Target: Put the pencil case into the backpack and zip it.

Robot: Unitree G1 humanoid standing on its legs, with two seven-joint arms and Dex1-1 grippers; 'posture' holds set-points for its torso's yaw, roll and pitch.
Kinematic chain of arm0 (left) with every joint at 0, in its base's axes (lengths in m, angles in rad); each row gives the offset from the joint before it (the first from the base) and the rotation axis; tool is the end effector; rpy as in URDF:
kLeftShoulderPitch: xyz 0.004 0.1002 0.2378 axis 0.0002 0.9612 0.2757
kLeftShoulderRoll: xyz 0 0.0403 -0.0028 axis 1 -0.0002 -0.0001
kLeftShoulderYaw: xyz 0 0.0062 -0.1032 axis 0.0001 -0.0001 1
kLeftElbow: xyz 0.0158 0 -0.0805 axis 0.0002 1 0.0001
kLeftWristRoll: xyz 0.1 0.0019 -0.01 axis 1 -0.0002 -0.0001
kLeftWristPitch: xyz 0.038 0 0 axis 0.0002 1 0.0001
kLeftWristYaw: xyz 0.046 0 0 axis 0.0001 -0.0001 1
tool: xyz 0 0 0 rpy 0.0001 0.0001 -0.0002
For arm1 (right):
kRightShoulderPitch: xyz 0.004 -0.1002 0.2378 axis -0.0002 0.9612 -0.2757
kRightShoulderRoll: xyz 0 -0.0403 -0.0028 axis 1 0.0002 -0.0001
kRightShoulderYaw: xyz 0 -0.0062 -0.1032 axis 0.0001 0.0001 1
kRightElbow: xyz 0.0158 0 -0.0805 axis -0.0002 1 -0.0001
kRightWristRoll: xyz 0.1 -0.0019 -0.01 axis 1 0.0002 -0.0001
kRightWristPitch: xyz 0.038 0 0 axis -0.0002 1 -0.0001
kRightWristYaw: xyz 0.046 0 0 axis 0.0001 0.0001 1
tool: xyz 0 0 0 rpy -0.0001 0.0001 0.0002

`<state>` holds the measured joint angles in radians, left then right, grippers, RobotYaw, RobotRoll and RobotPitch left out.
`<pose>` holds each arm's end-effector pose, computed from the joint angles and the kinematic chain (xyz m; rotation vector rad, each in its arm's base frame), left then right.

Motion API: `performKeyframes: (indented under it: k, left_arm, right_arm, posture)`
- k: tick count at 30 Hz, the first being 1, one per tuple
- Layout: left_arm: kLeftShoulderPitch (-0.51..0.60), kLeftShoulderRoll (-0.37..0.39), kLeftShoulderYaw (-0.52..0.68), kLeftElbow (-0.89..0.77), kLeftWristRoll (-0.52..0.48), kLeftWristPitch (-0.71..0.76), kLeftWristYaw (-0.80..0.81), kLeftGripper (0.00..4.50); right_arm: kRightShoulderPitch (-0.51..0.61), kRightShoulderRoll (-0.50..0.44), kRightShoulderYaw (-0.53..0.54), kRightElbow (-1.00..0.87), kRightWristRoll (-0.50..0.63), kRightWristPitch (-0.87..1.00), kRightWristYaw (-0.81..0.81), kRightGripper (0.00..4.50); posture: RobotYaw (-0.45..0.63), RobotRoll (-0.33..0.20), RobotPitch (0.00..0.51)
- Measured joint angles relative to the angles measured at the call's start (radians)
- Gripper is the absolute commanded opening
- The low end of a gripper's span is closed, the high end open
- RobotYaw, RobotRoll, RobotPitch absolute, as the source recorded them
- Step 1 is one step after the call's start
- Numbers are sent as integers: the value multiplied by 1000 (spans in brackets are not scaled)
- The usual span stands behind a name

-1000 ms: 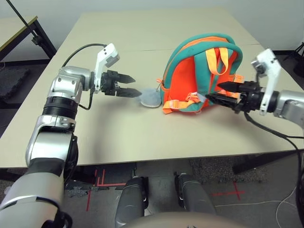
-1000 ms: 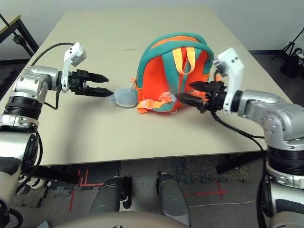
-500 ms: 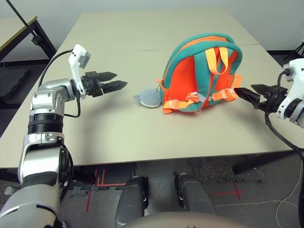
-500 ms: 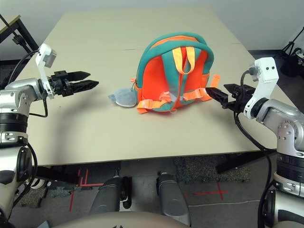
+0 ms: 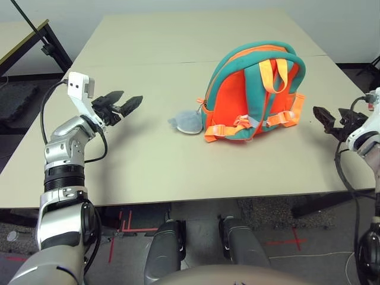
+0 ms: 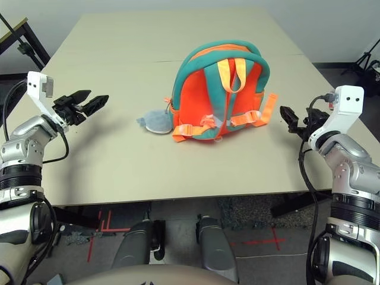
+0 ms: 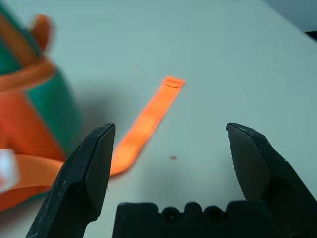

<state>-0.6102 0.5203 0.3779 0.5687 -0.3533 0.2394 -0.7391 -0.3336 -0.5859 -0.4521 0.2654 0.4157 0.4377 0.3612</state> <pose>0.2913 0.3061 0.1387 -0.1269 -0.0324 -0.3556 0.2381 -0.3313 0.1295 0.0941 0.1109 -0.0724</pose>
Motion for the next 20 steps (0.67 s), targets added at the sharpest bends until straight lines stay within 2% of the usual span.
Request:
performKeyframes:
  k: [10, 20]
  left_arm:
    - [23, -1, 63, 75, -6, -123, 134, 4500]
    - [105, 5, 74, 66, -7, -122, 202, 4500]
  right_arm:
    - [-12, 23, -1, 114, -27, -136, -32, 4454]
    - [-37, 45, 9, 177, -46, -205, -31, 4454]
  posture:
    - [-117, 0, 155]
    - [-112, 0, 162]
